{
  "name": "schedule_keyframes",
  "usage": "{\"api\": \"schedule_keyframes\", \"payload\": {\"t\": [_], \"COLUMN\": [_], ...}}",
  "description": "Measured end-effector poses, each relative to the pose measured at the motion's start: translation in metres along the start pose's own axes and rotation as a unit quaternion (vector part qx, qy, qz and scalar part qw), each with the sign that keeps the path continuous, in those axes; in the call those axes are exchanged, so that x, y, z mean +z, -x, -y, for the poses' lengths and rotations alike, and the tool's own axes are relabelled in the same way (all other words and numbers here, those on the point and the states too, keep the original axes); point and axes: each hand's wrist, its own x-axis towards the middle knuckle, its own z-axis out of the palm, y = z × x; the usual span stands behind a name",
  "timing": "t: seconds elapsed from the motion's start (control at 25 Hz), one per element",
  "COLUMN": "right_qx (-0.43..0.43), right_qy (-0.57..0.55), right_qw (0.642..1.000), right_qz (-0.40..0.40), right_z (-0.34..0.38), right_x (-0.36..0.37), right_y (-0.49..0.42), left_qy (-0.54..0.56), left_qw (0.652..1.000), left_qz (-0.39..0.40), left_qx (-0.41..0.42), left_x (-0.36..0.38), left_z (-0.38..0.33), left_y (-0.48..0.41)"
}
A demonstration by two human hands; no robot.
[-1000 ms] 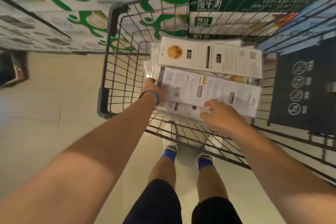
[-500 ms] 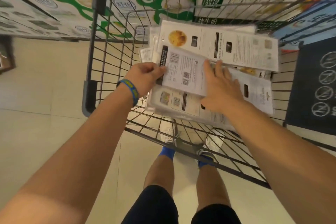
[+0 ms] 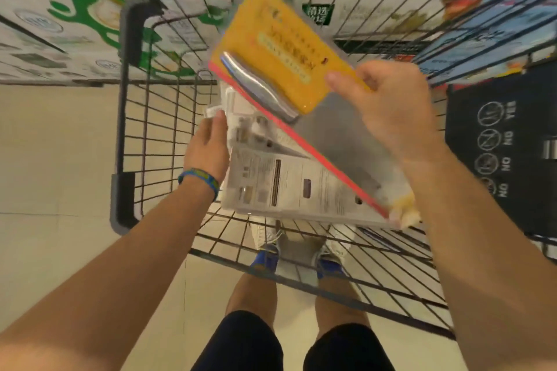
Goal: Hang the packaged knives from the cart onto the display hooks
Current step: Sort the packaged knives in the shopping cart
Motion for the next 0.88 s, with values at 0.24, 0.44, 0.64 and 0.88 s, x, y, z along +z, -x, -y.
{"api": "schedule_keyframes", "payload": {"t": [0.24,0.44,0.64,0.88], "right_qx": [0.148,0.301,0.314,-0.121], "right_qy": [-0.274,-0.397,-0.35,0.277], "right_qw": [0.945,0.847,0.877,0.952], "right_qz": [-0.097,-0.186,-0.1,0.047], "right_z": [0.014,0.044,0.066,0.15], "right_x": [-0.002,-0.004,-0.047,-0.122], "right_y": [0.014,0.042,0.079,0.049], "left_qy": [0.212,0.055,-0.11,-0.493], "left_qw": [0.926,0.972,0.967,0.753], "left_qz": [0.298,0.227,0.178,0.198], "left_qx": [-0.095,0.014,0.144,0.388], "left_x": [0.038,0.03,-0.023,-0.073], "left_z": [-0.055,-0.077,-0.137,-0.259], "left_y": [0.059,0.097,0.095,0.111]}}
